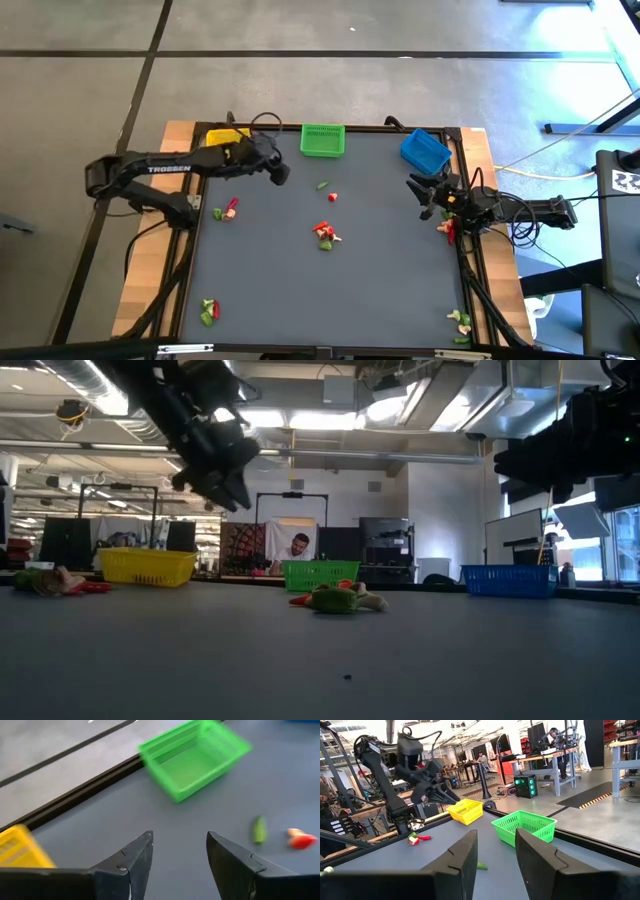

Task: Sort produce into baskets
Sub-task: Put the green chili pepper into the yellow basket

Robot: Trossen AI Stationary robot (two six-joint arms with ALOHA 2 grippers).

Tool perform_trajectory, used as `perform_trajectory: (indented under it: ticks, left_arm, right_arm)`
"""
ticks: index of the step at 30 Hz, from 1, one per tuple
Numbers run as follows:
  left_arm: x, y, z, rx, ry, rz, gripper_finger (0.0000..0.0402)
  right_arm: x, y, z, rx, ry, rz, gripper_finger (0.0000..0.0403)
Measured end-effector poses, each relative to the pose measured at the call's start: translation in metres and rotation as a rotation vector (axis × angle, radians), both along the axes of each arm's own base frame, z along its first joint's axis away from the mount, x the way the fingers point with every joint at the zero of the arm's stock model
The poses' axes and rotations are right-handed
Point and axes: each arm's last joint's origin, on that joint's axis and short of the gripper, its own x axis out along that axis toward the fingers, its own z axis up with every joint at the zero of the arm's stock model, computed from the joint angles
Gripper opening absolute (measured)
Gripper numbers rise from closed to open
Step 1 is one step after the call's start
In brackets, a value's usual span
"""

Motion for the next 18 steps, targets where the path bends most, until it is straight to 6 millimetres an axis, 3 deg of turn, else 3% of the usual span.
perform_trajectory:
  ticks: [8, 18]
  left_arm:
    - [0.032, -0.017, -0.007, 0.048, -0.105, -0.108, 0.0180]
    - [0.064, -0.024, -0.034, 0.049, -0.170, -0.146, 0.0180]
  right_arm:
    - [0.000, 0.000, 0.000, 0.000, 0.004, 0.002, 0.0134]
    - [0.000, 0.000, 0.000, 0.034, -0.012, -0.003, 0.0134]
